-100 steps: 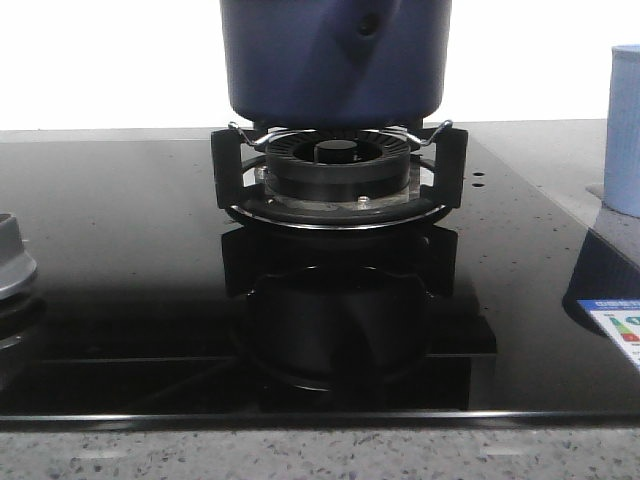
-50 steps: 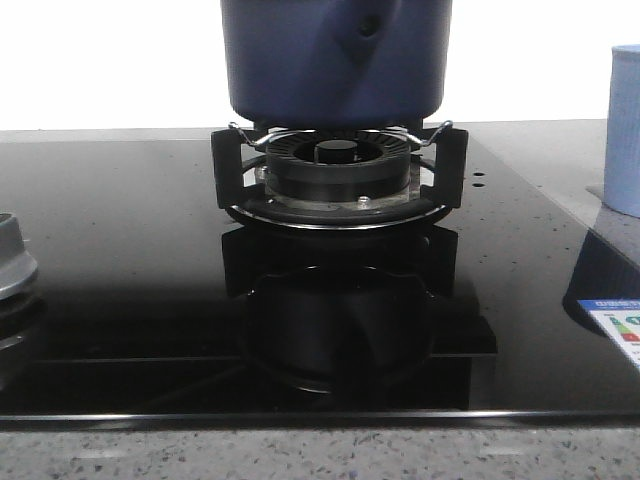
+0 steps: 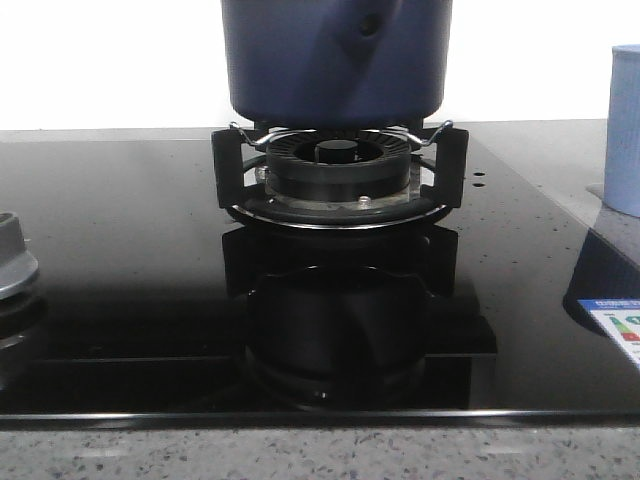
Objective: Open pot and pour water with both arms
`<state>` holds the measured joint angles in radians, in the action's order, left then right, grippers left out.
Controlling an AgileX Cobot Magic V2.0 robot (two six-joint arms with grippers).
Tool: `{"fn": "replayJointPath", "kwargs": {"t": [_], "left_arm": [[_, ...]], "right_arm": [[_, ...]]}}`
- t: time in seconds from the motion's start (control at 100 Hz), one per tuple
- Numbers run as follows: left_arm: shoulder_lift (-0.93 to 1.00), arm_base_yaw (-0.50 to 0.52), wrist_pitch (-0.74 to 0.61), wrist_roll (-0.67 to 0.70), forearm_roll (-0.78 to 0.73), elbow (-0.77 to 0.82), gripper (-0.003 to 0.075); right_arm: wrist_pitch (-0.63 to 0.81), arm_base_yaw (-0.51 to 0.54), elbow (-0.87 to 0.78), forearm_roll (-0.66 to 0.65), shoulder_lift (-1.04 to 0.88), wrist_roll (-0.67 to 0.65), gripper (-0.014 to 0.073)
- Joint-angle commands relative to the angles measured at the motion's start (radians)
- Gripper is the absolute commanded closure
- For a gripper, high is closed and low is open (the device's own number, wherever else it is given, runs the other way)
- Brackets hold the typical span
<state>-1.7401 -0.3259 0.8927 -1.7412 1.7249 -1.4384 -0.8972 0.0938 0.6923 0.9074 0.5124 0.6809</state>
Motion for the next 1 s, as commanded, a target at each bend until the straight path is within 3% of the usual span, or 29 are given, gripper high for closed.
{"fn": "replayJointPath", "kwargs": {"t": [0.0, 0.14, 0.28, 0.38, 0.53, 0.64, 0.99], "left_arm": [[0.1, 0.013, 0.058, 0.025, 0.102, -0.063, 0.0447], [0.169, 0.038, 0.054, 0.058, 0.074, -0.066, 0.0447], [0.247, 0.079, 0.054, 0.141, -0.06, -0.066, 0.0447], [0.304, 0.116, 0.054, 0.222, -0.159, -0.058, 0.0447], [0.398, 0.164, 0.056, 0.242, -0.171, -0.001, 0.0447], [0.469, 0.189, 0.055, 0.251, -0.171, 0.063, 0.0447], [0.623, 0.198, 0.033, 0.251, -0.173, 0.236, 0.0447]], "right_arm": [[0.061, 0.001, 0.035, 0.041, 0.014, 0.013, 0.0235], [0.115, 0.001, 0.035, 0.041, 0.014, 0.013, 0.0235], [0.258, 0.001, 0.035, 0.015, 0.014, 0.013, 0.0233], [0.367, 0.001, 0.035, -0.083, 0.014, 0.013, 0.0175], [0.452, 0.001, 0.035, -0.273, 0.018, 0.013, 0.0037], [0.48, 0.001, 0.029, -0.34, 0.034, 0.013, 0.0028], [0.83, 0.001, -0.242, -0.288, 0.064, 0.013, 0.0028]]}}
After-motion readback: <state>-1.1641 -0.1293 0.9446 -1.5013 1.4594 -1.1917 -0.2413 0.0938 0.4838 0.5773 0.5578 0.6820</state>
